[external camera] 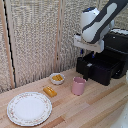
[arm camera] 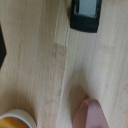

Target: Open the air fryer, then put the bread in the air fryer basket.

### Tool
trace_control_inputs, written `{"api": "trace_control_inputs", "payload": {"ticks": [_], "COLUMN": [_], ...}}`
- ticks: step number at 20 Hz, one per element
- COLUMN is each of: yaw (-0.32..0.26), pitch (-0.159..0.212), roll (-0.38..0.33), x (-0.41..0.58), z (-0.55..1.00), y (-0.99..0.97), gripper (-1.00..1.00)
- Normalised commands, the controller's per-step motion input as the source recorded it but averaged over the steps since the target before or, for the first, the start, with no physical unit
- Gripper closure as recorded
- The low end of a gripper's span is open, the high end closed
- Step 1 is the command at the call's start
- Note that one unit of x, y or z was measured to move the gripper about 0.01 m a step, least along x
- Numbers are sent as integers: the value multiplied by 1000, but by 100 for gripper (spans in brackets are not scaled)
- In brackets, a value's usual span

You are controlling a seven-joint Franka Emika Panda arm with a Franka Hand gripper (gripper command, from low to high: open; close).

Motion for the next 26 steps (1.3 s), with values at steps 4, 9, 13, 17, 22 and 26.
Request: {"api": "trace_control_inputs", "payload": {"ticks": [4,9,13,17,22,26], "yaw": [266,221,109,68,74,86], "pitch": [54,67,49,18,50,105], "roll": [174,193,131,109,93,88], "x": [330,267,85,16,44,26], "z": [264,333,251,137,50,0], "y": [121,230,617,756,767,740], "gripper": [-100,-100,-100,-100,-100,-100]}}
